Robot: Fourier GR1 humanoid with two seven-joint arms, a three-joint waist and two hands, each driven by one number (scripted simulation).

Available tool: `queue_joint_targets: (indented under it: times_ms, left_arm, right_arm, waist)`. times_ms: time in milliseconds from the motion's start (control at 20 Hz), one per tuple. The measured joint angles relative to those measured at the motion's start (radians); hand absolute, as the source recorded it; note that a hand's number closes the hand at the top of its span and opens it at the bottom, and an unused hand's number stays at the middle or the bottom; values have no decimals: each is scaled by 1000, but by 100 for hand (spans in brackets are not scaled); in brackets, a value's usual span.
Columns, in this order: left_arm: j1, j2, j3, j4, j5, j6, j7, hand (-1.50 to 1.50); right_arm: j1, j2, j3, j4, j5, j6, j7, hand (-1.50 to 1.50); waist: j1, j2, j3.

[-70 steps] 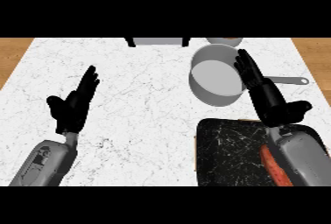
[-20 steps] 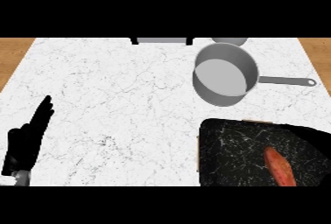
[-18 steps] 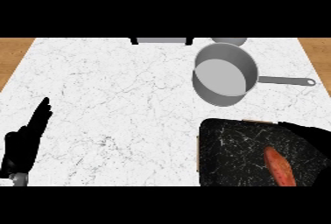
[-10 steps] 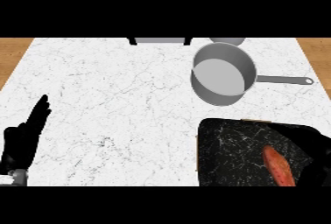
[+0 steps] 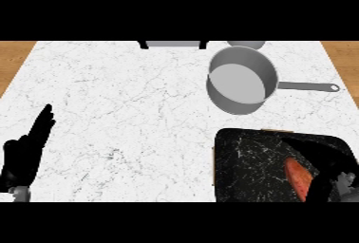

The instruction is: Pick the sweet potato from the tray and place it in the pot

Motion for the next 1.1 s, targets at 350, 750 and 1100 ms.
queue_joint_targets:
  times_ms: [350, 750, 1100]
  left_arm:
    - [-33, -35, 35, 41, -34, -28, -11, 0]
    - [-7, -51, 62, 21, -50, -62, -19, 0]
    - [1, -70, 75, -6, -73, -65, -1, 0]
  right_arm:
    - [25, 52, -54, 43, 92, 34, -60, -150]
    - [11, 67, -65, 101, 212, 24, -210, 150]
    - [16, 99, -88, 85, 254, 48, -228, 150]
  waist:
    - [-2, 0, 0]
    - [-1, -7, -9]
    - [-2, -6, -9]
